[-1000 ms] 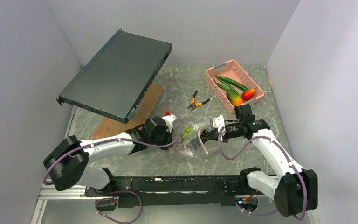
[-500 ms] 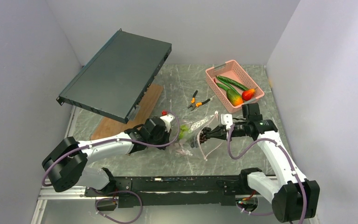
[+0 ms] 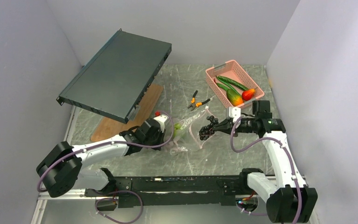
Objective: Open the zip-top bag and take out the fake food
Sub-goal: Pick up the fake fruit from the zipper food storage bag.
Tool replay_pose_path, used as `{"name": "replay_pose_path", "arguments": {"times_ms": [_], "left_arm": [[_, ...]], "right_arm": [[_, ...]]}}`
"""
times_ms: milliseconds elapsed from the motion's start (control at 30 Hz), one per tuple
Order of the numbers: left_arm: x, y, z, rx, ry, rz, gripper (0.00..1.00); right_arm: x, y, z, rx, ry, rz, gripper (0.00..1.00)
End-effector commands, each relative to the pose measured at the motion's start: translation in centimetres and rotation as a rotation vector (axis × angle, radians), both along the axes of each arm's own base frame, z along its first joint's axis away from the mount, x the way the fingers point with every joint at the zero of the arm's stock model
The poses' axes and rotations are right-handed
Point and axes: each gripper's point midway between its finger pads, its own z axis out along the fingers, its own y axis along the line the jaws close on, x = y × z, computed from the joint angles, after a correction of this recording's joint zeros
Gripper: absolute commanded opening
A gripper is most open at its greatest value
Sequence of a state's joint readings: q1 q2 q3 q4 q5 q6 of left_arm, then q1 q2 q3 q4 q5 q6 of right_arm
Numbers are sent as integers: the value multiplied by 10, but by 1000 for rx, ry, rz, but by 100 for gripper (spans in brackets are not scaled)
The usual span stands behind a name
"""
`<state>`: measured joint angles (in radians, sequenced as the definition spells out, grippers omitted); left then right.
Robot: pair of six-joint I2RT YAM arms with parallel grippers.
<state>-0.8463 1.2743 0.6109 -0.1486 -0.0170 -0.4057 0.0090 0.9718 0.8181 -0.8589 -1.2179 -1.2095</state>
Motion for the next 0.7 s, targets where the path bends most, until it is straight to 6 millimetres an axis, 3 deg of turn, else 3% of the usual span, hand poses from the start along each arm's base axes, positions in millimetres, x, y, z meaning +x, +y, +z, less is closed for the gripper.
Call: {"name": "replay_pose_path", "arguments": {"times_ms": [0,300,667], "left_arm": [[5,9,4,-11,-18,70,0],[7,7,9,-26,-25,75,0],[6,7,9,-19,-20,69,0]], "right_arm": [[-3,-4,32,72,-55,2,0],[0,-13,53,124,-59,-51,0],[26,-30,77,129,-69,-170,0]]}}
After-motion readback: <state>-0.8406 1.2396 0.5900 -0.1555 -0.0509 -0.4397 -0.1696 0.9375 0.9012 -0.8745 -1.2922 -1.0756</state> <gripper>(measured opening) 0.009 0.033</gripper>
